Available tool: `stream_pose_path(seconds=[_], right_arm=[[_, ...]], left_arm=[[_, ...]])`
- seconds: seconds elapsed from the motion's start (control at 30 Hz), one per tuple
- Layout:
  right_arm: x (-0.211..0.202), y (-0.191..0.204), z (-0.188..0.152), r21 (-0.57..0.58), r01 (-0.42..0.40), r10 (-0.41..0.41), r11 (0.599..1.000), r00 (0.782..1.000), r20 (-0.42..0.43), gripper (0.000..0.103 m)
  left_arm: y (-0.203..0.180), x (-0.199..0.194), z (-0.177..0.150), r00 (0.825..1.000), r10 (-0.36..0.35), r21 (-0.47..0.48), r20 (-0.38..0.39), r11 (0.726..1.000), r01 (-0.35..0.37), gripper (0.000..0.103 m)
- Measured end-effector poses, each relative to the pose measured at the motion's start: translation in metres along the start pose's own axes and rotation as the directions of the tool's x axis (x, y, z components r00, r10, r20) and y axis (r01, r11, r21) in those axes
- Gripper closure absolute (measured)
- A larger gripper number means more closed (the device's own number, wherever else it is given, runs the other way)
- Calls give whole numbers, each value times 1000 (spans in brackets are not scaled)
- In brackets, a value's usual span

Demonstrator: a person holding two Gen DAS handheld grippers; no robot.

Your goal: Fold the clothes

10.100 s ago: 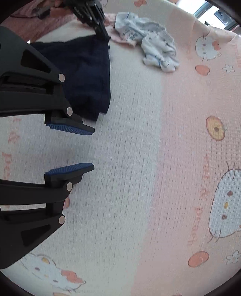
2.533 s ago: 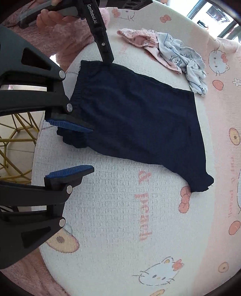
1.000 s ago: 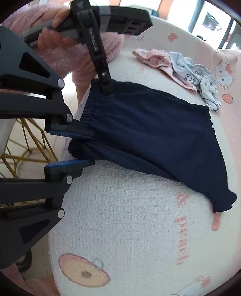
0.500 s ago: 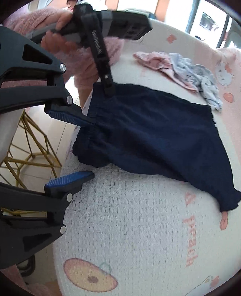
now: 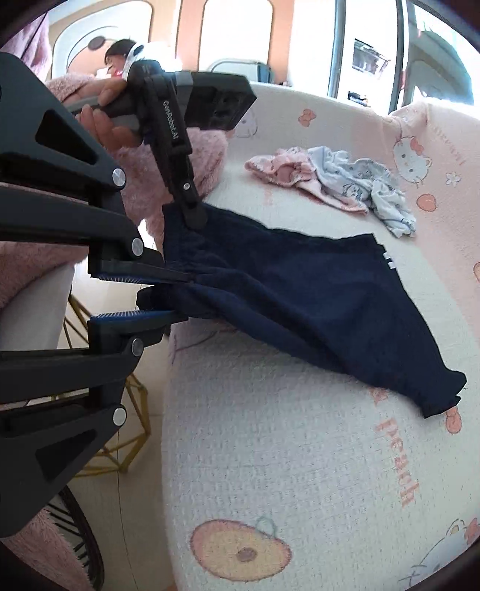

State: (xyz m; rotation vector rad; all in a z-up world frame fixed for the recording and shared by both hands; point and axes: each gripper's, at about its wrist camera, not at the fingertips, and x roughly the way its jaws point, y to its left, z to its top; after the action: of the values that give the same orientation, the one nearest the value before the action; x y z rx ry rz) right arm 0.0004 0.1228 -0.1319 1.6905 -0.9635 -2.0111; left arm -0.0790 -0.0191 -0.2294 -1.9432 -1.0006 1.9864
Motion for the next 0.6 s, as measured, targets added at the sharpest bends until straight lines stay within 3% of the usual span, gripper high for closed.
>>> stream_pose_path(seconds=[0.23, 0.3, 0.33, 0.37, 0.47, 0.53, 0.6], right_arm=[[-8, 18, 78, 2, -29, 29, 1000, 997, 69, 90], [0, 19, 103, 28, 19, -22, 999, 995, 95, 86], [-3, 14, 111, 44, 13, -18, 999, 994, 104, 82], [-5, 11, 117, 57, -9, 2, 998, 994, 111, 75], [-13, 6, 122, 56, 3, -10, 998, 992, 125, 68], [-14, 6, 117, 5, 89, -89, 996, 990, 111, 67], [-14, 6, 111, -46, 171, -166, 984, 981, 98, 67]], left_arm=[[-12, -16, 97, 992, -108, -4, 61, 994, 108, 86], [-11, -21, 115, 994, -64, 8, 90, 998, 63, 65], [-11, -24, 121, 993, -25, 39, 117, 999, 21, 62], [-12, -28, 126, 989, 13, 71, 146, 997, -24, 60], [-24, -26, 116, 977, 106, 237, 187, 960, -149, 60], [-20, -12, 104, 982, 128, 273, 143, 948, -163, 60], [-12, 9, 90, 989, 122, 234, 78, 962, -137, 60]])
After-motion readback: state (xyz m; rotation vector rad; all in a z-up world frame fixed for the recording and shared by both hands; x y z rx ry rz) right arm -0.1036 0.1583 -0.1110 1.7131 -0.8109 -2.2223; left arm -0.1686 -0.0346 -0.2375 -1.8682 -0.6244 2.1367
